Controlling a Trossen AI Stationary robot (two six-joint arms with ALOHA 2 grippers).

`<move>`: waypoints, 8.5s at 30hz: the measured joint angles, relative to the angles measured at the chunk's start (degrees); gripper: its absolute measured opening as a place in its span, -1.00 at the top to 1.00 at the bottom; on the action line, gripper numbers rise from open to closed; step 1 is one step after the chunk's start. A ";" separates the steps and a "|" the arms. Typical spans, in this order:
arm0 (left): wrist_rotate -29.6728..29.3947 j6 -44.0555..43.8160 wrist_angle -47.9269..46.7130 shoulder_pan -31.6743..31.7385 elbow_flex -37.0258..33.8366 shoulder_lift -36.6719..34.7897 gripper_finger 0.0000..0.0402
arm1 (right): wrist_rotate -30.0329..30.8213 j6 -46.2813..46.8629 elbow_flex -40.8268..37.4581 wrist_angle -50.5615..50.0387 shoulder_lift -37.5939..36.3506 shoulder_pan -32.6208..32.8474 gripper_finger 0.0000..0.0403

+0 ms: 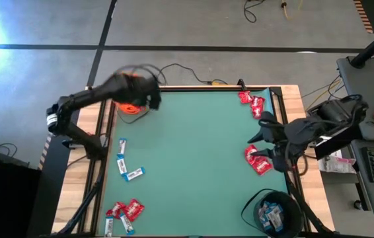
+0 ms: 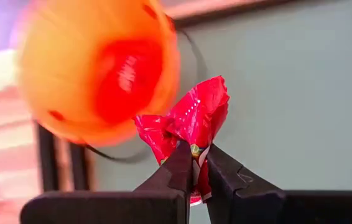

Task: Sort candy by brand, put in halloween buckets
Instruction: Put the red candy into the orange bucket

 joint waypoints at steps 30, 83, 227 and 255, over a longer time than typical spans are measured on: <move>12.57 15.77 30.10 29.54 -22.59 0.11 0.71 | 6.66 -6.50 7.45 0.74 -0.05 -11.19 -0.21; -9.62 -8.91 1.23 -66.17 -0.75 -0.28 -0.17 | -22.50 37.43 -48.80 7.41 26.95 -18.13 0.45; 7.32 27.90 9.38 20.69 -5.98 -8.21 -0.24 | 16.27 21.87 -16.78 -3.87 10.62 -18.60 -0.46; -11.29 -11.07 44.10 -62.76 -27.81 -15.05 -0.15 | 2.53 38.43 -50.87 20.30 21.66 -17.67 -0.36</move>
